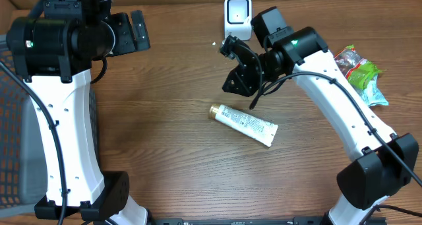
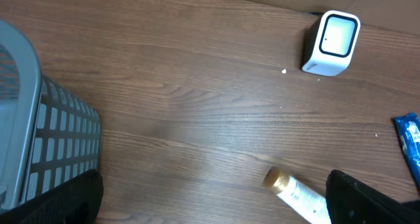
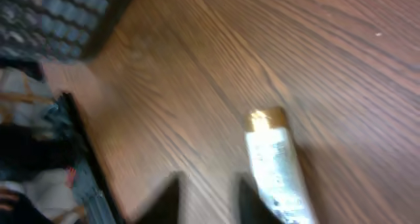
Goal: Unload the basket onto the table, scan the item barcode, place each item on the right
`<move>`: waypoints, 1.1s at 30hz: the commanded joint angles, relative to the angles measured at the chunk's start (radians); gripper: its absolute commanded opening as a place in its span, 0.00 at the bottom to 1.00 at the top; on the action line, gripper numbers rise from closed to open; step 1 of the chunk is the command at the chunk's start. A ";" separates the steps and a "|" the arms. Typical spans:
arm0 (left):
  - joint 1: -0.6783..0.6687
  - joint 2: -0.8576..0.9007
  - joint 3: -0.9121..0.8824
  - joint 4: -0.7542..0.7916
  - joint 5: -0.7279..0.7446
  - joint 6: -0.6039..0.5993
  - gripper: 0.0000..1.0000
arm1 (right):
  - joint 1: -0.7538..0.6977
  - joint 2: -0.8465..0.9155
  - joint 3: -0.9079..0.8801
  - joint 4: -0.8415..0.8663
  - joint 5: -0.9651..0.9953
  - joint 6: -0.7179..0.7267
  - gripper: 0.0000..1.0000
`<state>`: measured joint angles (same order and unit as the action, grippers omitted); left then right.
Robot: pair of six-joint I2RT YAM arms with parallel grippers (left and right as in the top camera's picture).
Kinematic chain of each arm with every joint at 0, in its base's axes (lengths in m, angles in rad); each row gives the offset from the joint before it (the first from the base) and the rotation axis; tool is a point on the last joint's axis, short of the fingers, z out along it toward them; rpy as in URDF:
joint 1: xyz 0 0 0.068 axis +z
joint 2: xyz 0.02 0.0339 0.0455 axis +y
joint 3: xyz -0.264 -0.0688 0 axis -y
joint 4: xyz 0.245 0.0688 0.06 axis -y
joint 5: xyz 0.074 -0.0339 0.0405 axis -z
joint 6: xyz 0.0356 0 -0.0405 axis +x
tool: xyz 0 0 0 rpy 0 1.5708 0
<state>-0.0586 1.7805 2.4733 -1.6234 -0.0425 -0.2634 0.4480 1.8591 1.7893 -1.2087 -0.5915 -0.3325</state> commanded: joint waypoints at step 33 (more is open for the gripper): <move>-0.001 -0.001 -0.003 0.004 -0.010 -0.014 1.00 | -0.121 0.001 -0.713 0.563 0.028 -0.008 0.77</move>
<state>-0.0586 1.7805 2.4733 -1.6234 -0.0425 -0.2638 0.3279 1.8599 1.1023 -0.6708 -0.5373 -0.3733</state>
